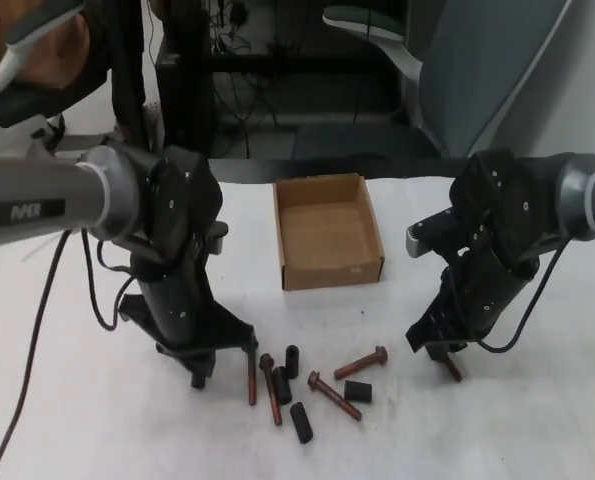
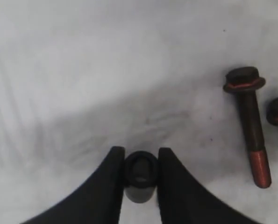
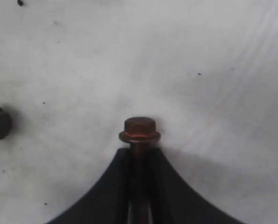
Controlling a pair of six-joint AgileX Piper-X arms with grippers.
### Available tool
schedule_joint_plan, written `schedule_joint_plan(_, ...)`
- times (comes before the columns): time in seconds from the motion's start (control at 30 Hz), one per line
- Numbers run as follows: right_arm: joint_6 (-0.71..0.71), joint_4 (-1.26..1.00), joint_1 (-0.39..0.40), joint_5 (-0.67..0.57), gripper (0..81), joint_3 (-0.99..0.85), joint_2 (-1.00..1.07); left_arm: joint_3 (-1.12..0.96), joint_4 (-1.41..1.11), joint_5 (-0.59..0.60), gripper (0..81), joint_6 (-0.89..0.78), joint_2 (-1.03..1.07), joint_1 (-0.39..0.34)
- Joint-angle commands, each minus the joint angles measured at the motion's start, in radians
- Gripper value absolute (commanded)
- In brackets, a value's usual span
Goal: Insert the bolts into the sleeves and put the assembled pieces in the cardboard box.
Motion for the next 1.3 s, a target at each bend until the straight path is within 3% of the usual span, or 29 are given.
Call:
schedule_joint_plan(0.0, -0.010, 0.042, 0.007, -0.038, 0.4, 0.007, 0.015, -0.008, 0.026, 0.030, 2.8, 0.005, 0.029, 0.003)
schedule_joint_plan(0.07, -0.010, 0.047, 0.007, -0.038, 0.4, 0.007, 0.015, -0.008, 0.010, 0.026, 18.3, 0.005, 0.053, 0.003)
schedule_joint_plan(0.2, -0.010, 0.056, 0.007, -0.038, 0.4, 0.007, 0.015, -0.008, -0.027, 0.020, 64.0, 0.005, 0.072, 0.003)
schedule_joint_plan(0.23, -0.010, 0.056, 0.007, -0.038, 0.4, 0.007, 0.015, -0.008, -0.030, 0.020, 70.0, 0.005, 0.072, 0.003)
schedule_joint_plan(0.3, -0.010, 0.056, 0.007, -0.038, 0.4, 0.007, 0.015, -0.008, -0.033, 0.009, 70.0, 0.005, 0.072, 0.003)
schedule_joint_plan(0.33, -0.010, 0.056, 0.007, -0.038, 0.4, 0.007, 0.015, -0.008, -0.035, -0.006, 68.5, 0.005, 0.072, 0.003)
schedule_joint_plan(0.47, -0.010, 0.056, 0.007, -0.038, 0.4, 0.007, 0.015, -0.008, -0.063, -0.018, 42.6, 0.003, 0.072, 0.003)
schedule_joint_plan(0.57, -0.010, 0.056, 0.007, -0.038, 0.4, 0.007, 0.015, -0.008, -0.093, -0.029, 20.9, -0.012, 0.079, 0.003)
schedule_joint_plan(0.63, -0.010, 0.056, 0.007, -0.038, 0.4, 0.007, 0.015, -0.008, -0.094, -0.029, 2.0, -0.011, 0.089, 0.003)
schedule_joint_plan(0.8, -0.010, 0.025, 0.006, -0.079, 0.4, 0.010, -0.003, -0.006, -0.103, 0.010, 1.8, 0.073, 0.077, -0.011)
schedule_joint_plan(0.93, 0.020, -0.114, 0.006, -0.216, 0.4, 0.046, -0.094, 0.071, -0.289, 0.281, 1.8, 0.161, -0.053, -0.046)
schedule_joint_plan(1.0, 0.052, -0.212, 0.006, -0.233, 0.4, 0.083, -0.173, 0.165, -0.447, 0.375, 1.8, 0.183, -0.145, -0.081)
schedule_joint_plan(1.1, 0.059, -0.374, 0.013, -0.249, 0.4, 0.154, -0.311, 0.376, -0.826, 0.390, 1.8, 0.165, -0.287, -0.145)
schedule_joint_plan(1.27, 0.167, -0.686, 0.028, -0.338, 0.4, 0.312, -0.581, 0.669, -1.541, 0.313, 1.8, -0.111, -0.373, -0.224)
